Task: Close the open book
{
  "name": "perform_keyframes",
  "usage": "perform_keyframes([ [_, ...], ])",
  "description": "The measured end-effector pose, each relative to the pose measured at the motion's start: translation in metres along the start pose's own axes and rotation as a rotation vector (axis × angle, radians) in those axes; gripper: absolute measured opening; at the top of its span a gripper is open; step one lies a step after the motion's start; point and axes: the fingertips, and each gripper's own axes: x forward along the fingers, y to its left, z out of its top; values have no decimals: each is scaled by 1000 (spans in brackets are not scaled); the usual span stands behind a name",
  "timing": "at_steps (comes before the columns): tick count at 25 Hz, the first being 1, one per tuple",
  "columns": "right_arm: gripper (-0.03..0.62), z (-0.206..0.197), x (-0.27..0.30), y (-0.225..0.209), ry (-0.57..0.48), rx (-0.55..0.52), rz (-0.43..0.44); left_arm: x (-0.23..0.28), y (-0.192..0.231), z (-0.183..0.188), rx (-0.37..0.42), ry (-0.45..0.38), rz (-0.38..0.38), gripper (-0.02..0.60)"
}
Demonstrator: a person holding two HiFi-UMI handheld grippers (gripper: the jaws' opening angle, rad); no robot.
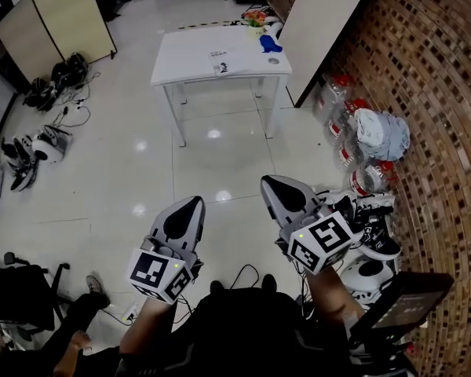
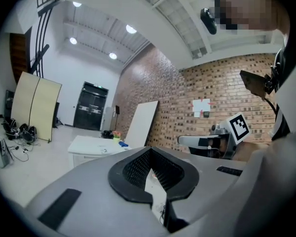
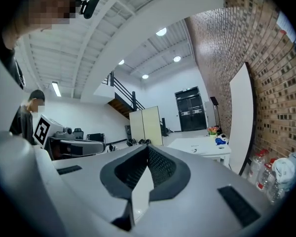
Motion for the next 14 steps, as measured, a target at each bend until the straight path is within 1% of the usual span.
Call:
perform_keyframes([
  [6, 2, 2, -13, -16, -30, 7, 17, 11, -24, 6, 31, -10, 14, -5],
  [14, 2, 5, -22, -19, -39, 5, 24, 13, -38, 10, 25, -24, 0, -5],
])
